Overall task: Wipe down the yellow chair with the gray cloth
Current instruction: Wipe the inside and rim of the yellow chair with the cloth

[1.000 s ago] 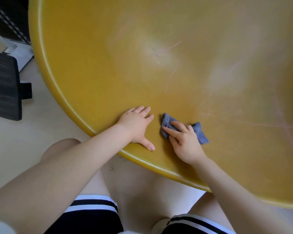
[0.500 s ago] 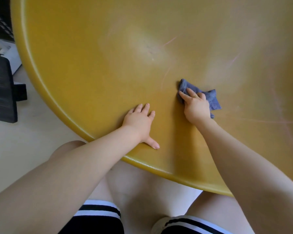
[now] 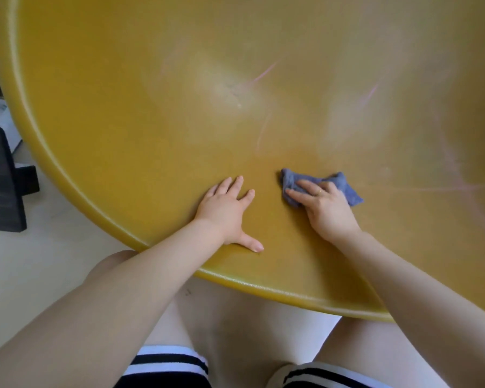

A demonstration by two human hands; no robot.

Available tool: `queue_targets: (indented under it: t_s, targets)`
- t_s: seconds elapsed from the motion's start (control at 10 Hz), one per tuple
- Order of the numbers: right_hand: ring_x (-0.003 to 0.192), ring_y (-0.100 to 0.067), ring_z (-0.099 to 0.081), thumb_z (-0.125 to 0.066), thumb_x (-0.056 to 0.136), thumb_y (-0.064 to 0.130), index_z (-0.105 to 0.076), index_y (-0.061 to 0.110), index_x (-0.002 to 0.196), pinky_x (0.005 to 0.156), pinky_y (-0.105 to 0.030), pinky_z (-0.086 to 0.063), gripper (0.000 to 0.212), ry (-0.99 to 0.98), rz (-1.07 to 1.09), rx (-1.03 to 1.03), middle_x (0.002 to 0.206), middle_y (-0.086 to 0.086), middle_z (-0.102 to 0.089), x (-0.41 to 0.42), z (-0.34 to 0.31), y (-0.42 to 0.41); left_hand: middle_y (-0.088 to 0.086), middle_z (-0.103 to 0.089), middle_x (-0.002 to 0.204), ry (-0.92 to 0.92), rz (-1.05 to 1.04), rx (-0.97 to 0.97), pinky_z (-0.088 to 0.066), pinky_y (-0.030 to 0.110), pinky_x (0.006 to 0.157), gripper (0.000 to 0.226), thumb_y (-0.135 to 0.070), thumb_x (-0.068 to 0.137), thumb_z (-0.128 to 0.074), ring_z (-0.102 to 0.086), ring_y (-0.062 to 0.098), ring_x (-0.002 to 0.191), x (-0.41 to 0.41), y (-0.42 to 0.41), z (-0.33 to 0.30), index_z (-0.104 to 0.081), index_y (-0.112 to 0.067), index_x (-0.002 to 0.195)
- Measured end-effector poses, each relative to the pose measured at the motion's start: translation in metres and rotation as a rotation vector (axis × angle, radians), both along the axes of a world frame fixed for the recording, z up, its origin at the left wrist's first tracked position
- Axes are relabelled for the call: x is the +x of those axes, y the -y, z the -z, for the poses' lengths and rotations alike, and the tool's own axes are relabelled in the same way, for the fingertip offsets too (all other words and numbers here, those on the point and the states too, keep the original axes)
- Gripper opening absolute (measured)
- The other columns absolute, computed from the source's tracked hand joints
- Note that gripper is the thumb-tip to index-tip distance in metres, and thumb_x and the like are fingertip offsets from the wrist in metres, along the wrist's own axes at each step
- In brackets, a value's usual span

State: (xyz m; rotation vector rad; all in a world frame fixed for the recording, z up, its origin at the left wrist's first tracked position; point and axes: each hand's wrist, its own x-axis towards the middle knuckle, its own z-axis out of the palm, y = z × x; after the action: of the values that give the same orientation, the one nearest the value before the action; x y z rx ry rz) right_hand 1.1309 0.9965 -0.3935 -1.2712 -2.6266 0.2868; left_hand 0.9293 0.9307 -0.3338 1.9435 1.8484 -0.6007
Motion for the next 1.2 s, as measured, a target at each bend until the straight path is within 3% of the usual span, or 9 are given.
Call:
queue_targets:
  t_s: [0.1, 0.2, 0.4, 0.6, 0.7, 0.9, 1.0, 1.1, 1.2]
  targets:
    - [0.116, -0.034, -0.04, -0.04, 0.097, 0.015, -0.05, 0.033, 0.131, 0.092, -0.041, -0.03, 0.04, 0.116, 0.214, -0.039, 0.144, 0.0, -0.042, -0.008, 0.005, -0.033, 0.005, 0.015, 0.157, 0.001, 0.001, -0.005, 0.0, 0.036, 0.117, 0.12, -0.079, 0.06, -0.058, 0.009, 0.023, 0.145, 0.0, -0.002, 0.003, 0.0, -0.027, 0.151]
    - [0.123, -0.031, -0.029, -0.033, 0.099, 0.016, -0.04, 0.036, 0.137, 0.093, -0.039, -0.026, 0.044, 0.131, 0.329, -0.102, 0.15, 0.005, -0.03, -0.018, 0.004, -0.035, 0.004, 0.017, 0.157, 0.003, -0.005, -0.004, 0.001, 0.036, 0.117, 0.119, -0.079, 0.06, -0.058, 0.01, 0.022, 0.145, 0.0, -0.002, 0.004, 0.001, -0.028, 0.151]
    - [0.099, -0.036, -0.047, -0.035, 0.091, 0.03, -0.063, 0.027, 0.119, 0.078, -0.042, -0.04, 0.04, -0.092, 0.155, -0.173, 0.13, -0.002, -0.057, -0.019, -0.003, 0.036, 0.004, 0.017, 0.157, 0.005, -0.009, -0.005, 0.001, 0.037, 0.117, 0.119, -0.08, 0.059, -0.058, 0.01, 0.023, 0.145, 0.001, -0.004, 0.004, 0.0, -0.03, 0.15]
    - [0.083, -0.033, -0.058, -0.038, 0.086, 0.045, -0.069, 0.029, 0.108, 0.066, -0.041, -0.047, 0.042, 0.011, -0.013, -0.071, 0.115, -0.002, -0.067, -0.005, -0.006, 0.039, 0.004, 0.017, 0.157, 0.016, -0.006, -0.002, 0.002, 0.038, 0.117, 0.117, -0.08, 0.06, -0.057, 0.011, 0.023, 0.145, 0.0, -0.003, 0.005, 0.0, -0.032, 0.15]
    - [0.108, -0.033, -0.047, -0.04, 0.092, 0.048, -0.056, 0.036, 0.125, 0.09, -0.043, -0.032, 0.039, 0.151, 0.117, -0.053, 0.137, 0.003, -0.051, 0.002, -0.004, -0.005, 0.004, 0.017, 0.157, 0.012, -0.004, -0.008, 0.002, 0.038, 0.117, 0.116, -0.08, 0.061, -0.057, 0.011, 0.023, 0.145, 0.001, -0.004, 0.006, 0.0, -0.032, 0.15]
    - [0.122, -0.033, -0.029, -0.031, 0.101, 0.031, -0.039, 0.037, 0.137, 0.095, -0.041, -0.029, 0.038, 0.205, 0.437, -0.178, 0.151, 0.006, -0.027, -0.003, -0.009, -0.043, 0.004, 0.019, 0.156, 0.011, -0.006, -0.027, 0.002, 0.039, 0.117, 0.117, -0.079, 0.061, -0.058, 0.012, 0.023, 0.145, 0.001, -0.005, 0.006, 0.002, -0.032, 0.15]
    - [0.111, -0.037, -0.039, -0.037, 0.096, 0.02, -0.048, 0.031, 0.132, 0.087, -0.044, -0.039, 0.04, 0.135, 0.315, -0.151, 0.145, -0.002, -0.039, -0.014, -0.002, -0.009, 0.004, 0.02, 0.156, 0.001, -0.001, -0.031, 0.002, 0.039, 0.117, 0.117, -0.079, 0.06, -0.058, 0.013, 0.024, 0.145, 0.001, -0.007, 0.007, 0.002, -0.032, 0.15]
    - [0.081, -0.037, -0.052, -0.041, 0.085, 0.018, -0.065, 0.022, 0.115, 0.066, -0.045, -0.051, 0.039, 0.005, 0.131, -0.096, 0.121, -0.01, -0.062, -0.014, -0.003, 0.04, 0.005, 0.02, 0.156, 0.004, 0.003, -0.03, 0.002, 0.04, 0.117, 0.117, -0.08, 0.06, -0.058, 0.013, 0.024, 0.145, 0.001, -0.008, 0.007, 0.002, -0.033, 0.15]
    - [0.074, -0.032, -0.054, -0.034, 0.083, 0.023, -0.068, 0.026, 0.11, 0.057, -0.039, -0.051, 0.044, -0.011, 0.042, -0.102, 0.113, -0.005, -0.066, -0.012, -0.006, 0.068, 0.005, 0.02, 0.156, 0.001, 0.005, -0.029, 0.002, 0.041, 0.117, 0.118, -0.08, 0.06, -0.058, 0.013, 0.025, 0.145, 0.002, -0.009, 0.006, 0.003, -0.033, 0.149]
